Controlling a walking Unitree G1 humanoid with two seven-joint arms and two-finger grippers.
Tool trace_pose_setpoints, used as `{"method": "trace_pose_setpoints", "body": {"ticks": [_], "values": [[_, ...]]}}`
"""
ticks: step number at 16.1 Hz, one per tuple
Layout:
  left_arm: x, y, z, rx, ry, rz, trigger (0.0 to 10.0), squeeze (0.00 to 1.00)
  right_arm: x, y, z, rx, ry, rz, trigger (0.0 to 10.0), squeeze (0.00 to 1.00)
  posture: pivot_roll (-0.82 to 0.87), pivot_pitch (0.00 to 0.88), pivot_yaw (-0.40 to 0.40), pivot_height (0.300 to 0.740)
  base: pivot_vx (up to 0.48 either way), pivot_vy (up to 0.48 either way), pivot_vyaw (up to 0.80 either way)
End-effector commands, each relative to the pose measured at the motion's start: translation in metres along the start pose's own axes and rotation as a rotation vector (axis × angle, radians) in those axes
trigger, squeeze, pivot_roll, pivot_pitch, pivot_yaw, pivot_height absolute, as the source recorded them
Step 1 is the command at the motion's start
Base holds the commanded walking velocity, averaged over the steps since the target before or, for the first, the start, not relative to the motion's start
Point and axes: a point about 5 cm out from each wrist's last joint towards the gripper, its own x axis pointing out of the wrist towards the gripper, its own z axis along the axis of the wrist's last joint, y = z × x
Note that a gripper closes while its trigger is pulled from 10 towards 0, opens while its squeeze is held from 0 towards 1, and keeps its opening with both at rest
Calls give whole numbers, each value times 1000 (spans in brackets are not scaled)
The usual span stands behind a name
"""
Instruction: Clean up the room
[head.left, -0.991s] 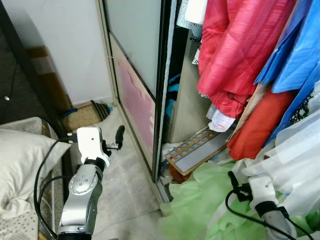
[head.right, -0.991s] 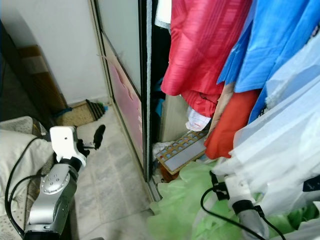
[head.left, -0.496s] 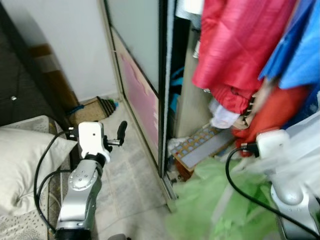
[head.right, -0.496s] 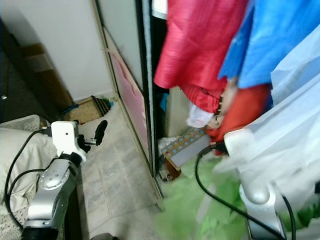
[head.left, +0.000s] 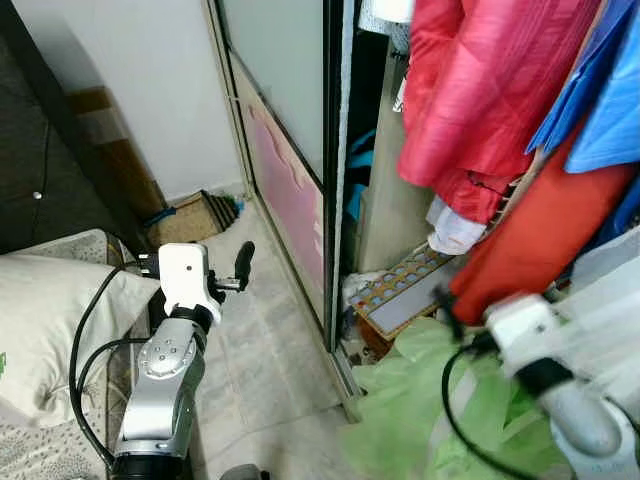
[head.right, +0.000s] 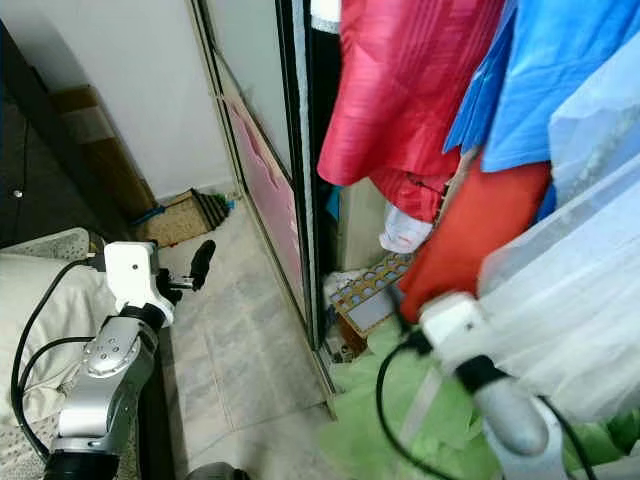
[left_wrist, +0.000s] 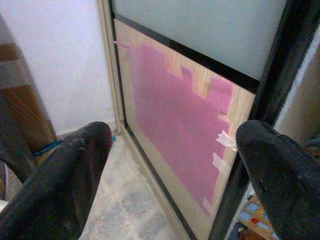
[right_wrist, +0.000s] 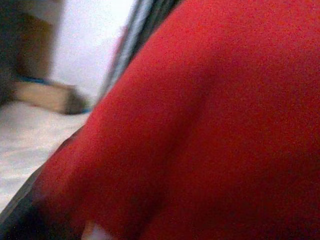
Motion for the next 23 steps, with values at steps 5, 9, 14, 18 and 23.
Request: {"method": "trace_pose_setpoints", "body": {"ticks": [5, 9, 14, 18, 23], "values": [[-1, 2, -1, 6, 4, 7, 10000, 0, 10, 12, 4, -23, -71, 125, 10000, 0, -176, 0, 49, 740, 0, 0, 320], [-4, 3, -1, 7, 4, 17, 10000, 0, 13, 10, 13, -20, -92, 149, 10000, 0, -156, 0, 43, 740, 0, 0, 800], [-9, 5, -2, 15, 11, 36, 10000, 0, 30, 16, 8, 42, -103, 133, 10000, 0, -137, 0, 48, 740, 0, 0, 800], [-24, 15, -5, 3, 20, 149, 10000, 0, 54, 26, -15, 187, 1, 90, 10000, 0, -86, 0, 28, 740, 0, 0, 800], [-32, 18, -5, 6, 31, 213, 10000, 0, 76, 35, -18, 241, 14, 145, 10000, 0, -47, 0, 1, 740, 0, 0, 800]]}}
